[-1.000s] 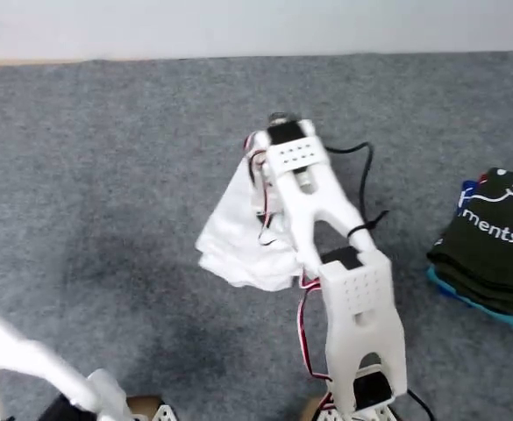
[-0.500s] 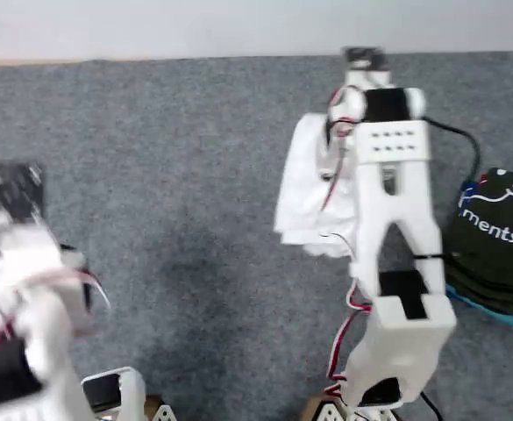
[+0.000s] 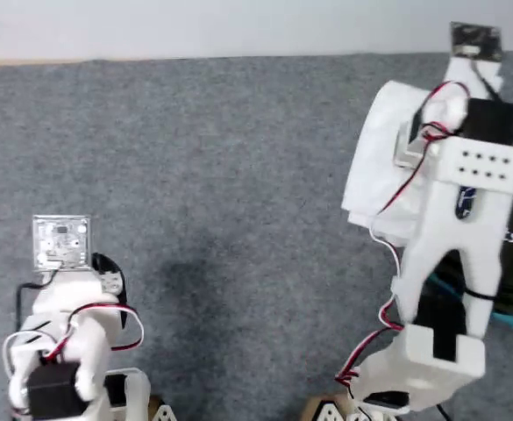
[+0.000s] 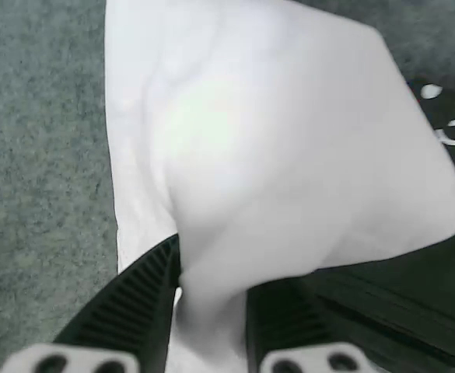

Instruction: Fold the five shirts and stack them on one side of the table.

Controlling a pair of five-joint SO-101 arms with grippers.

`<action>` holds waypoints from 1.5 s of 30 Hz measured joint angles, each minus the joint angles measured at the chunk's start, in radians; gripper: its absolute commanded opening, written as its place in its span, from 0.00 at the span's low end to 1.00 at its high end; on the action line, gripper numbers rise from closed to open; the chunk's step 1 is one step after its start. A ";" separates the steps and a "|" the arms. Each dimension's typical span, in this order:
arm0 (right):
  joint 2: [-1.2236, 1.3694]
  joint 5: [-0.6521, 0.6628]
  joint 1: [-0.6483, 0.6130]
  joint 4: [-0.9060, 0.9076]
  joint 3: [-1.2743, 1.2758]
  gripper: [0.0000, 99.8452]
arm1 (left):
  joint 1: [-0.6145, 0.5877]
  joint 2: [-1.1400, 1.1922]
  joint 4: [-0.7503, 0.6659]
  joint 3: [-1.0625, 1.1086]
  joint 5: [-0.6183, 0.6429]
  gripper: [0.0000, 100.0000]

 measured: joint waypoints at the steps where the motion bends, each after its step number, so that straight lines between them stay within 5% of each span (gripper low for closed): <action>1: -0.017 0.006 0.015 0.000 0.000 0.01 | 0.000 -0.023 -0.025 0.043 0.000 0.01; 20: -0.130 0.109 0.295 0.003 0.055 0.01 | 0.000 -0.278 -0.325 0.585 0.000 0.01; 34: -0.204 0.087 0.204 0.003 0.206 0.01 | 0.000 -0.278 -0.336 0.594 0.000 0.01; 45: -0.011 0.161 0.391 -0.158 0.249 0.01 | 0.000 -0.278 -0.305 0.594 0.000 0.01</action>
